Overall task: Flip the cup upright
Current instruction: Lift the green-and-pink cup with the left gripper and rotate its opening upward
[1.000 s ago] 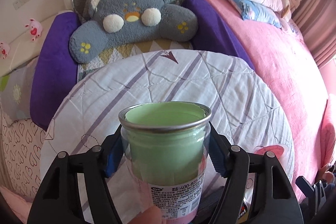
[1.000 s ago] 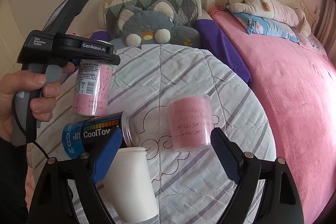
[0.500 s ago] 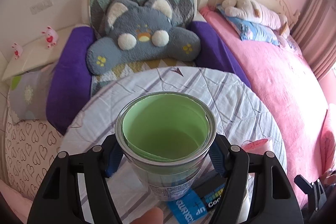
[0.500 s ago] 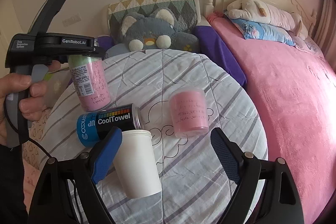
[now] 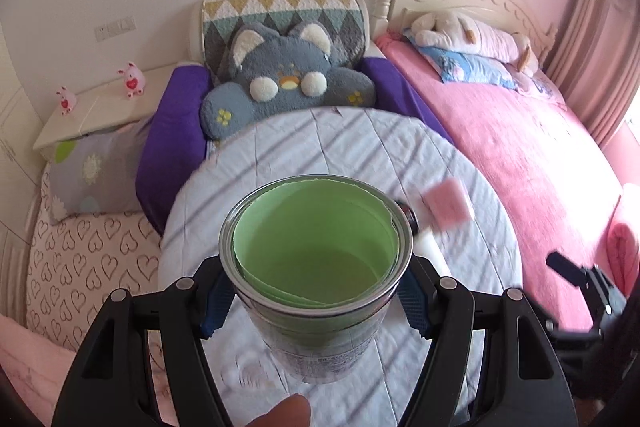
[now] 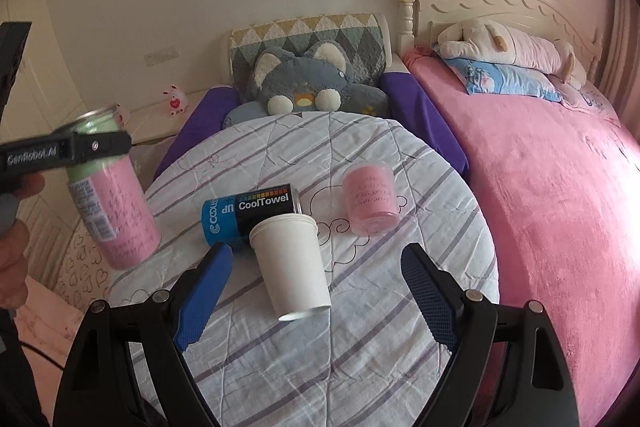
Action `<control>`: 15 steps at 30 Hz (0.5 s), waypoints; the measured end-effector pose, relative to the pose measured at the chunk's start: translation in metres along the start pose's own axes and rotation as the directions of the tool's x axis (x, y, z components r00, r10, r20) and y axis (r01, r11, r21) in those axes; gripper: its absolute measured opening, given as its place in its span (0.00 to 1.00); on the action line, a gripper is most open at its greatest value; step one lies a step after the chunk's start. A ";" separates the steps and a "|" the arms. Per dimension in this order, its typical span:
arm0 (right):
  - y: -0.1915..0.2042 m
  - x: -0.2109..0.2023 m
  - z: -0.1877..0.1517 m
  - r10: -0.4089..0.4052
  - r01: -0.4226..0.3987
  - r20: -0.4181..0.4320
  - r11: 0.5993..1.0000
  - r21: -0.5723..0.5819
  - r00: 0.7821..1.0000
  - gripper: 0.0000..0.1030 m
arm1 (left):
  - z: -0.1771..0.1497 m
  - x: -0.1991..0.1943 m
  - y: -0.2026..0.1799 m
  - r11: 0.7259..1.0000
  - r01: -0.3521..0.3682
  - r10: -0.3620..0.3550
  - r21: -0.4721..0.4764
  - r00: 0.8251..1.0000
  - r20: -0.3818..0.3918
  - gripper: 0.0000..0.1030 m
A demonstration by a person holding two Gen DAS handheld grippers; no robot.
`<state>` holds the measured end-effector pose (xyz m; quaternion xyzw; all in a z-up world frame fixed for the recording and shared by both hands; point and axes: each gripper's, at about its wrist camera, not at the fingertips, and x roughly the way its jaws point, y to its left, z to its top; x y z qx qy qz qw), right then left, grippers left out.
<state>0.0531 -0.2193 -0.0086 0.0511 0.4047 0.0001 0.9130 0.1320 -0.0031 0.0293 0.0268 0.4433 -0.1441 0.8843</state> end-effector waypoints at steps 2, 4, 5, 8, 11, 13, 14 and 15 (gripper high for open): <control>-0.002 -0.010 -0.011 0.003 -0.003 0.004 1.000 0.006 1.000 0.85 | -0.028 -0.009 -0.008 1.000 0.006 -0.006 -0.001 1.000 -0.016 0.68; -0.004 -0.018 -0.022 0.010 -0.010 -0.001 1.000 0.008 1.000 0.85 | -0.052 -0.015 -0.017 1.000 0.017 -0.017 -0.006 0.999 -0.038 0.68; -0.006 -0.022 -0.028 0.010 -0.010 -0.003 1.000 0.010 1.000 0.85 | -0.062 -0.015 -0.021 1.000 0.023 -0.024 -0.008 0.998 -0.052 0.68; -0.013 -0.032 -0.044 0.011 -0.011 -0.004 1.000 0.023 1.000 0.85 | -0.089 -0.006 -0.032 0.999 0.037 -0.039 -0.018 0.995 -0.093 0.68; -0.020 -0.036 -0.054 -0.001 0.001 -0.019 1.000 0.023 1.000 0.85 | -0.105 0.009 -0.040 0.998 0.050 -0.056 -0.042 0.989 -0.138 0.68; -0.025 -0.039 -0.058 -0.006 0.006 -0.023 1.000 0.027 1.000 0.85 | -0.113 0.021 -0.046 0.997 0.056 -0.064 -0.051 0.984 -0.169 0.68; -0.027 -0.041 -0.059 -0.010 0.010 -0.022 1.000 0.030 1.000 0.85 | -0.116 0.029 -0.048 0.997 0.056 -0.066 -0.056 0.980 -0.186 0.68; -0.030 -0.041 -0.060 -0.016 0.017 -0.023 0.999 0.033 1.000 0.85 | -0.117 0.039 -0.050 0.997 0.052 -0.063 -0.059 0.977 -0.203 0.68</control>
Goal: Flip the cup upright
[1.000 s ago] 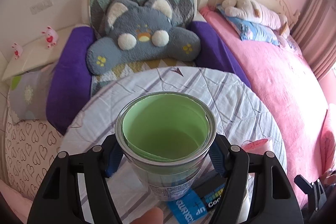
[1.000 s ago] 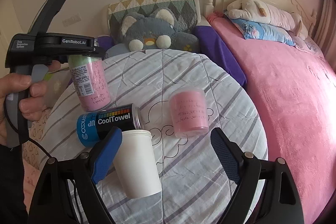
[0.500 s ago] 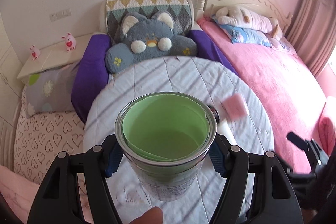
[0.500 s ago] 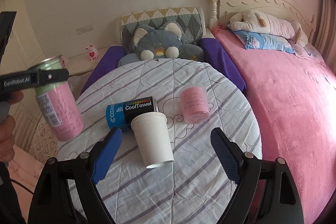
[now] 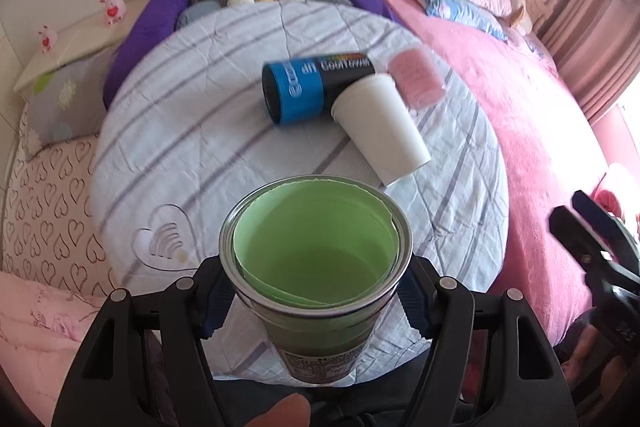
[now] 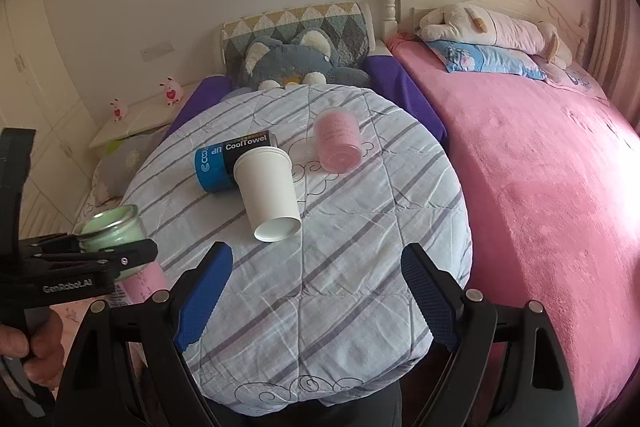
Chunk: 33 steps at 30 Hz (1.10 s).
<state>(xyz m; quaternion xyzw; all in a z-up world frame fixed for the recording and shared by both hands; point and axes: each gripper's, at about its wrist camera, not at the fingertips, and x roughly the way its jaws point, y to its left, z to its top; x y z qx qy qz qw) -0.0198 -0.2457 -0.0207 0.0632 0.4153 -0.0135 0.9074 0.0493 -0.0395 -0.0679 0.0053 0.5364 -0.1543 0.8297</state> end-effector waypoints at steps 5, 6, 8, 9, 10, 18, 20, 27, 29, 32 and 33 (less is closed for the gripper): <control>-0.009 0.004 0.000 -0.009 0.009 -0.010 1.000 0.018 1.000 0.85 | 0.012 0.018 -0.003 1.000 -0.011 0.011 -0.007 1.000 -0.014 0.69; -0.009 0.007 0.001 -0.008 0.008 -0.016 1.000 0.018 1.000 0.85 | 0.013 0.021 -0.003 1.000 -0.012 0.012 -0.004 1.000 -0.018 0.69; -0.009 0.012 0.001 -0.002 0.003 -0.026 1.000 0.021 1.000 0.85 | 0.018 0.031 -0.004 0.999 -0.033 0.033 0.000 0.999 -0.029 0.70; -0.009 0.014 0.001 0.001 0.000 -0.032 1.000 0.020 0.999 0.85 | 0.020 0.034 -0.003 0.999 -0.044 0.044 0.003 0.999 -0.030 0.73; -0.008 0.016 0.001 0.002 -0.002 -0.036 1.000 0.019 0.999 0.85 | 0.023 0.036 -0.002 0.999 -0.051 0.051 0.004 0.998 -0.030 0.79; -0.002 0.019 0.001 0.005 -0.005 -0.046 1.000 0.007 0.999 0.85 | 0.029 0.034 0.007 0.998 -0.062 0.062 -0.016 0.998 -0.004 0.90; 0.000 0.020 0.000 0.003 -0.003 -0.049 1.000 0.005 0.999 0.85 | 0.027 0.029 0.009 0.997 -0.071 0.071 -0.020 0.997 0.010 0.90; 0.008 0.022 -0.003 0.005 -0.005 -0.056 1.000 -0.010 0.998 0.85 | 0.020 0.012 0.013 0.991 -0.134 0.136 -0.027 0.989 0.063 0.90; 0.010 0.022 -0.003 0.005 -0.005 -0.054 1.000 -0.014 0.999 0.85 | 0.016 0.003 0.013 0.988 -0.155 0.157 -0.029 0.984 0.089 0.91; 0.013 0.020 -0.002 0.006 -0.007 -0.052 1.000 -0.020 0.999 0.85 | 0.011 -0.010 0.011 0.982 -0.186 0.188 -0.027 0.974 0.127 0.93; 0.014 0.020 -0.002 0.007 -0.008 -0.051 1.000 -0.022 0.999 0.85 | 0.009 -0.014 0.011 0.980 -0.196 0.198 -0.026 0.970 0.139 0.93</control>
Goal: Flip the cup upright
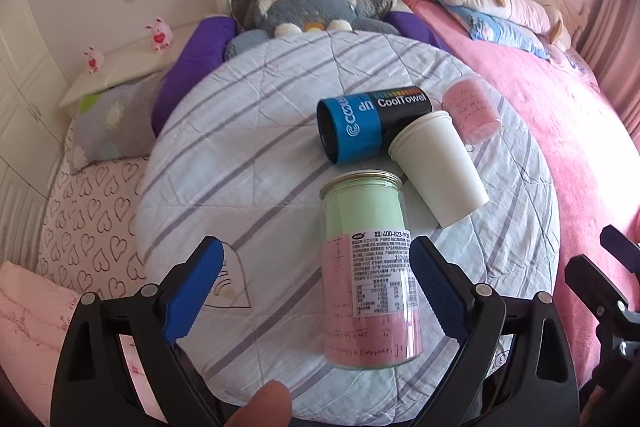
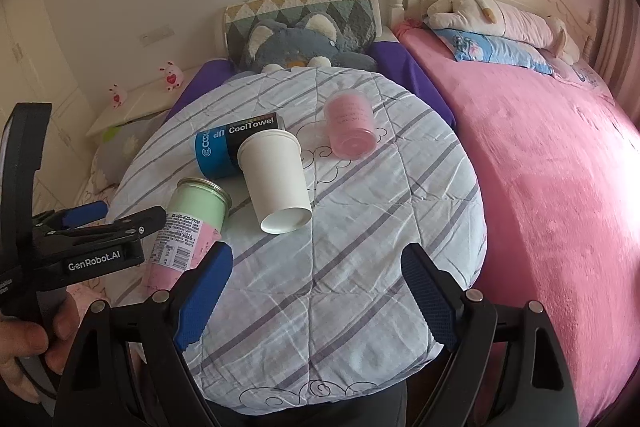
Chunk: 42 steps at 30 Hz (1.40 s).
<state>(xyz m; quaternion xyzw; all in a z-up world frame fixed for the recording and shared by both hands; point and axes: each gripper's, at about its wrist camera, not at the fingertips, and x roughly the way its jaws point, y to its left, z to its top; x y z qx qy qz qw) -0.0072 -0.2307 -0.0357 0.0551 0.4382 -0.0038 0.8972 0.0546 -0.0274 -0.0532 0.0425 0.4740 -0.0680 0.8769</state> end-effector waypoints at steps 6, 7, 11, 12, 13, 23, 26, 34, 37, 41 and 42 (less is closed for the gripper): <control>0.010 -0.004 0.000 0.007 -0.007 0.004 1.000 -0.019 1.000 0.85 | -0.013 -0.031 0.005 0.999 -0.049 0.049 -0.006 0.996 0.074 0.93; 0.011 -0.004 0.000 0.009 -0.009 0.003 1.000 -0.023 1.000 0.85 | -0.016 -0.037 0.008 0.998 -0.054 0.055 -0.012 0.995 0.085 0.93; 0.021 -0.002 -0.001 0.018 -0.018 -0.002 0.999 -0.042 1.000 0.85 | -0.026 -0.051 0.017 0.997 -0.072 0.075 -0.036 0.991 0.107 0.93; 0.024 -0.002 -0.001 0.022 -0.022 -0.004 0.999 -0.047 1.000 0.85 | -0.029 -0.053 0.018 0.996 -0.076 0.080 -0.041 0.991 0.110 0.93; 0.027 -0.001 -0.001 0.025 -0.025 -0.005 0.998 -0.054 1.000 0.85 | -0.033 -0.055 0.022 0.996 -0.080 0.085 -0.050 0.990 0.113 0.93; 0.057 0.004 -0.002 0.045 -0.048 -0.025 0.993 -0.111 0.999 0.85 | -0.052 -0.061 0.050 0.988 -0.096 0.109 -0.120 0.988 0.106 0.93; 0.065 0.008 0.000 0.062 -0.066 -0.042 0.991 -0.117 0.997 0.85 | -0.055 -0.061 0.055 0.986 -0.103 0.117 -0.129 0.987 0.108 0.93; 0.091 0.050 0.018 0.151 -0.170 -0.184 0.981 -0.093 0.971 0.85 | -0.057 -0.056 0.079 0.981 -0.101 0.121 -0.166 0.986 0.113 0.93; 0.102 0.070 0.025 0.159 -0.183 -0.241 0.980 -0.080 0.957 0.85 | -0.056 -0.051 0.089 0.980 -0.094 0.114 -0.175 0.987 0.110 0.93; 0.110 0.100 0.031 0.166 -0.188 -0.323 0.981 -0.039 0.932 0.85 | -0.054 -0.042 0.100 0.980 -0.086 0.106 -0.181 0.989 0.105 0.94; 0.111 0.107 0.032 0.159 -0.181 -0.344 0.983 -0.030 0.925 0.85 | -0.053 -0.039 0.103 0.979 -0.085 0.105 -0.183 0.989 0.104 0.93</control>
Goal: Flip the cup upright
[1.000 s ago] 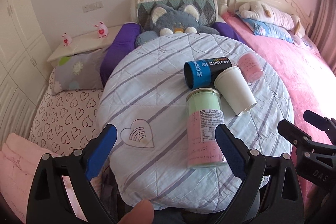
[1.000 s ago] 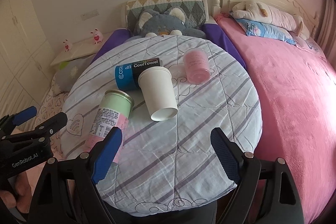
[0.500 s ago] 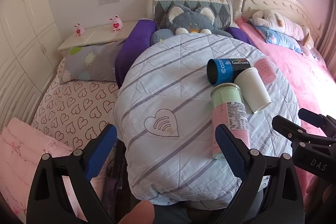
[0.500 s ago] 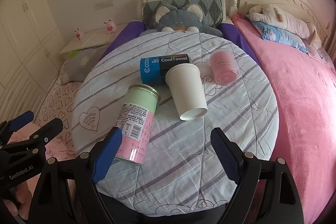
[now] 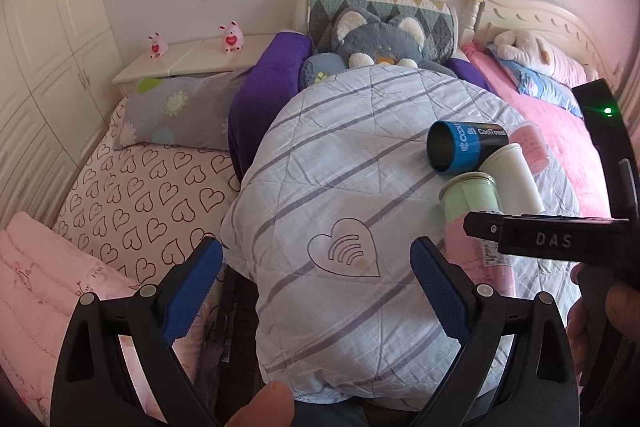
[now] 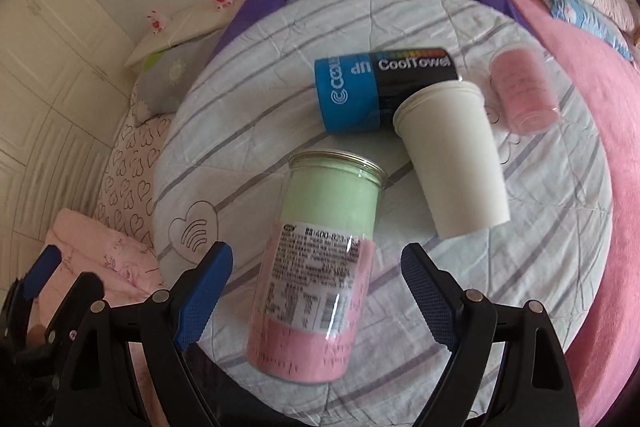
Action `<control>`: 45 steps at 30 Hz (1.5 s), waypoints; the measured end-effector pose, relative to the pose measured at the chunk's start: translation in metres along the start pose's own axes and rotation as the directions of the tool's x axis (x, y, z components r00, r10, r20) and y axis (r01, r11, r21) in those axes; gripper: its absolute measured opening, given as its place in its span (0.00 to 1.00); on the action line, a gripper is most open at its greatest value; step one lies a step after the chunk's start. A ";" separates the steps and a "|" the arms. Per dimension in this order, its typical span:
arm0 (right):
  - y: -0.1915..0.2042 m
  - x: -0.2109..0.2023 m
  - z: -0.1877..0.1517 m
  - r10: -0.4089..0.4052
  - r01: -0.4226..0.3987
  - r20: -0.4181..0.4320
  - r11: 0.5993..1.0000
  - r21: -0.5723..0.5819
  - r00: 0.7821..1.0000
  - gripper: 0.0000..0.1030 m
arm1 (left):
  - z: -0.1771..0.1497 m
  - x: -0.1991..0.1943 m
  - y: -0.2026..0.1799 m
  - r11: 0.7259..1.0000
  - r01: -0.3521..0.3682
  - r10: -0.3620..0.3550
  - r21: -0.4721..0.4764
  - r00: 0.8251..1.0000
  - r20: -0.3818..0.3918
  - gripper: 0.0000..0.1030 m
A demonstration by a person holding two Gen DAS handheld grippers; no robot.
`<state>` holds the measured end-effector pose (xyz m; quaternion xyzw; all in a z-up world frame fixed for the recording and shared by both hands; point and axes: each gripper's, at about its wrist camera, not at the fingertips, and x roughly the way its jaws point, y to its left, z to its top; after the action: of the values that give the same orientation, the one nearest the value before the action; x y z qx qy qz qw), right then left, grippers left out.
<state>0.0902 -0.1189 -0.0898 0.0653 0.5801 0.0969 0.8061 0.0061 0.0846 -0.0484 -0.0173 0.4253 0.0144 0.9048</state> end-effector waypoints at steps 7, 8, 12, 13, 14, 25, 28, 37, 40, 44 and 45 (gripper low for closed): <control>-0.002 0.033 0.011 0.033 -0.027 -0.119 0.998 0.055 0.992 0.85 | 0.002 0.018 0.013 1.000 0.029 -0.029 -0.009 0.999 -0.024 0.94; -0.001 0.034 0.012 0.029 -0.022 -0.122 0.998 0.057 0.992 0.85 | 0.002 0.020 0.014 0.999 0.030 -0.031 -0.010 0.999 -0.025 0.94; 0.002 0.036 0.015 -0.010 0.016 -0.131 0.999 0.050 0.991 0.85 | 0.003 0.025 0.019 0.999 0.041 -0.041 -0.020 0.999 -0.028 0.94; 0.003 0.037 0.016 -0.018 0.025 -0.135 0.998 0.049 0.991 0.85 | 0.003 0.025 0.020 0.999 0.042 -0.043 -0.021 0.999 -0.029 0.94; 0.003 0.038 0.018 -0.022 0.029 -0.141 0.998 0.048 0.990 0.85 | 0.003 0.026 0.021 0.999 0.044 -0.045 -0.022 0.999 -0.029 0.94; 0.008 0.063 0.032 -0.073 0.082 -0.211 0.996 0.032 0.975 0.85 | 0.000 0.028 0.028 0.998 0.056 -0.058 -0.039 0.998 -0.038 0.94; 0.009 0.069 0.037 -0.075 0.082 -0.222 0.996 0.020 0.972 0.85 | 0.000 0.028 0.029 0.997 0.058 -0.060 -0.042 0.997 -0.038 0.96; 0.006 0.066 0.035 -0.060 0.062 -0.216 0.998 0.002 0.974 0.70 | 0.000 0.025 0.027 0.998 0.049 -0.050 -0.042 0.998 -0.034 0.96; 0.001 0.059 0.032 -0.048 0.050 -0.199 0.999 0.006 0.979 0.70 | 0.000 0.023 0.025 0.998 0.045 -0.047 -0.041 0.998 -0.033 0.96; -0.001 0.049 0.027 -0.032 0.035 -0.172 0.999 0.012 0.985 0.70 | 0.001 0.021 0.021 0.999 0.040 -0.041 -0.034 0.999 -0.030 0.96; -0.001 0.046 0.025 -0.030 0.032 -0.164 0.999 0.011 0.986 0.70 | 0.001 0.020 0.019 0.999 0.038 -0.039 -0.032 0.999 -0.030 0.96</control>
<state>0.1286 -0.1094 -0.1247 0.0537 0.6459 0.0852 0.7567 0.0192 0.1042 -0.0637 -0.0401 0.4382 0.0032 0.8980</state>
